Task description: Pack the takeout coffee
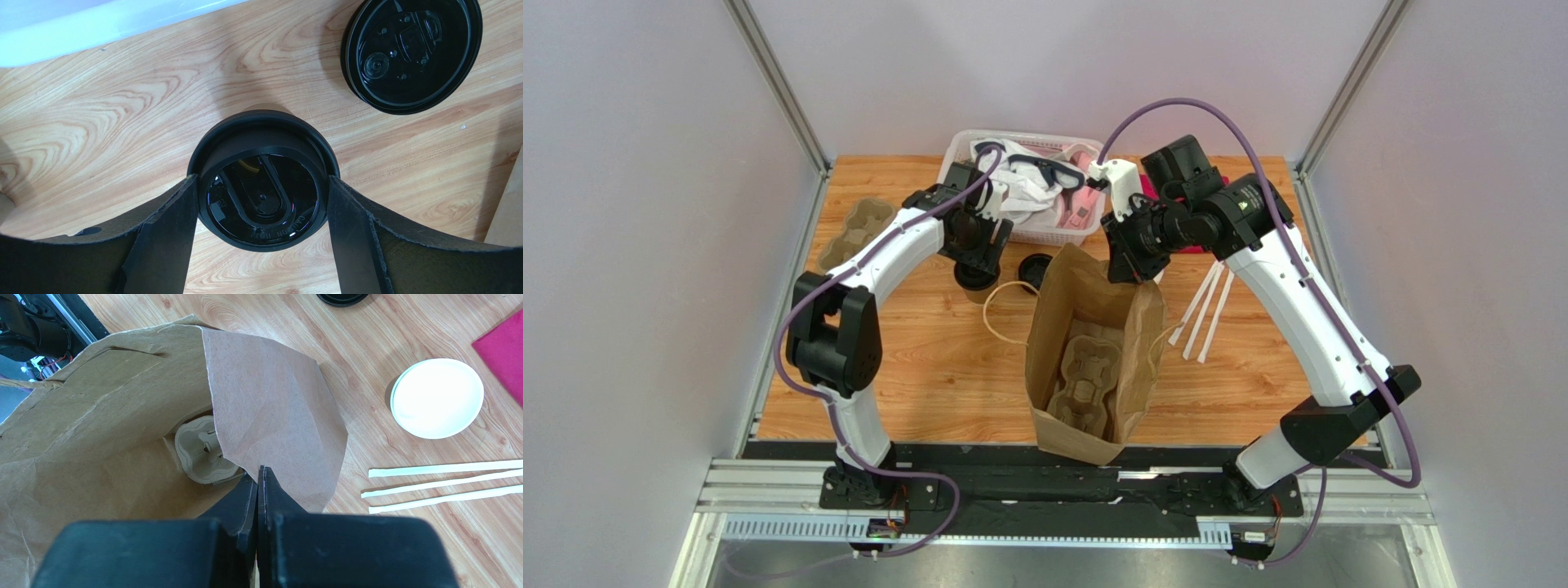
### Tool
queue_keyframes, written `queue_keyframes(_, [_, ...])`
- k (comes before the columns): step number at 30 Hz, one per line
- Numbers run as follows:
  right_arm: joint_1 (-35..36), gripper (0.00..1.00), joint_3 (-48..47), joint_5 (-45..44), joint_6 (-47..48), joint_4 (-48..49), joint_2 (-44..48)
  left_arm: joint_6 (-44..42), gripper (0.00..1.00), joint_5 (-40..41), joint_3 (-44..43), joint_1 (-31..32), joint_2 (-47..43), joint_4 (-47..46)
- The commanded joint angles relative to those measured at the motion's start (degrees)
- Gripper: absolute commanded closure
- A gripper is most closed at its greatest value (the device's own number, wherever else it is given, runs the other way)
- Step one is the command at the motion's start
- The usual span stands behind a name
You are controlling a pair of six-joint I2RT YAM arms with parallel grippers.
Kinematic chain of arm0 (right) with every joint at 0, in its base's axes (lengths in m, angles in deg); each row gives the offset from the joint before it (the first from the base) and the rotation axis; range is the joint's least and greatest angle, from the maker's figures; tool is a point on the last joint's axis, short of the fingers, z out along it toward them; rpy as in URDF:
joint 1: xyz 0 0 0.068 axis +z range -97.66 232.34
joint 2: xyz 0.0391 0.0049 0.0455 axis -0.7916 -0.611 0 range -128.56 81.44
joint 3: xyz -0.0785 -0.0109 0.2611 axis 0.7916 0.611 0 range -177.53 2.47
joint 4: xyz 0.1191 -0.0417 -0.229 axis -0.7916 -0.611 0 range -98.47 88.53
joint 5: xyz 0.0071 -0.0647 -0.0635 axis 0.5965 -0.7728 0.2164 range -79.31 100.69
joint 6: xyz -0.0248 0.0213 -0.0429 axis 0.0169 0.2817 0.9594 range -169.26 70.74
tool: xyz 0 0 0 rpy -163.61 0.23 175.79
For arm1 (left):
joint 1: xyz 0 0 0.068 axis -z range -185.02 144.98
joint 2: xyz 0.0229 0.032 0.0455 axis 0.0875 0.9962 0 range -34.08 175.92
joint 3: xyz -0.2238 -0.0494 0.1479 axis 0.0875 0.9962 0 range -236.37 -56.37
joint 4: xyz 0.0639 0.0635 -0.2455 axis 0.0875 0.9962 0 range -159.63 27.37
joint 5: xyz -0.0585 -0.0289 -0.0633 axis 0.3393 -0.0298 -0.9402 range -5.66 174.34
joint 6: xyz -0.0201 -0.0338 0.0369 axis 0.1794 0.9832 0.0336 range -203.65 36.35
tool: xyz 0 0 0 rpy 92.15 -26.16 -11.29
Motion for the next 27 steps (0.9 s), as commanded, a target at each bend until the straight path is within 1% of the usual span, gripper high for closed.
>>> queue_keyframes(1, [-0.03,1.00,-0.42,0.04,0.58,-4.44,0.27,0.19,0.22,0.60,3.62,-0.01,2.70,2.61])
queue_keyframes(7, [0.06,1.00,-0.51,0.39,0.49,-4.44,0.18,-0.07,0.15,0.69,0.64,0.08,-1.42,2.87])
queue_keyframes(13, [0.06,1.00,-1.30,0.57,0.32,-4.53,-0.17,-0.42,0.12,0.69,-2.18,0.08,-2.92,4.10])
queue_keyframes(21, [0.06,1.00,-0.86,0.57,0.40,-4.53,0.18,-0.42,0.08,0.69,-1.83,0.34,-4.33,4.45])
queue_keyframes(27, [0.06,1.00,-1.30,0.66,0.49,-4.53,-0.08,-0.51,0.08,0.69,-1.13,0.61,-4.51,4.54])
